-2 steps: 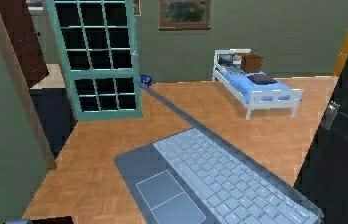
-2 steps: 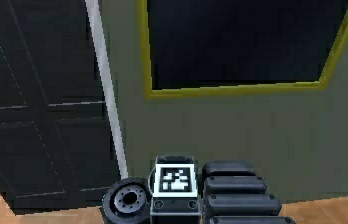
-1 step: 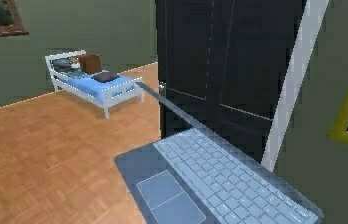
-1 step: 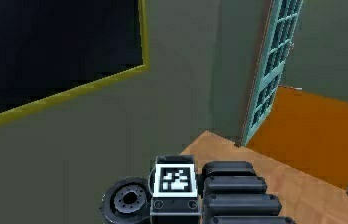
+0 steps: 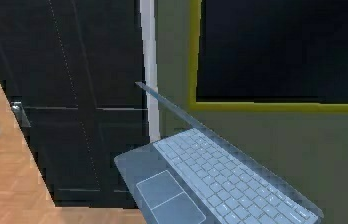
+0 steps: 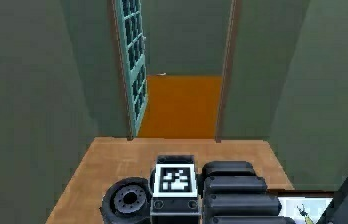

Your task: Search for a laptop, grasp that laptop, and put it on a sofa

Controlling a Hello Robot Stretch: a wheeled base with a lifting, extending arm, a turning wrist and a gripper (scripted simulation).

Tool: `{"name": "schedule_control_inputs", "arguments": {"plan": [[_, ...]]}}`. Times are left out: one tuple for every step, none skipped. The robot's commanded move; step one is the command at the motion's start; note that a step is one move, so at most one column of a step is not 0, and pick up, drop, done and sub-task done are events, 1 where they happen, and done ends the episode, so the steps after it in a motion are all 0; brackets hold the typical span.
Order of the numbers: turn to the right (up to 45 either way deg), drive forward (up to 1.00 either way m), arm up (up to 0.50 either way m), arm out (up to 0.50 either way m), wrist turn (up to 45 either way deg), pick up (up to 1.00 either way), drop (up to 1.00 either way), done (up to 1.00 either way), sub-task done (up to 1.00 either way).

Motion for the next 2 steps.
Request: {"name": "schedule_control_inputs", "arguments": {"plan": [[0.0,0.10,0.00,0.00,0.0,0.00,0.00,0.00,0.00],[-45.0,0.00,0.00,0.00,0.0,0.00,0.00,0.00,0.00]]}}
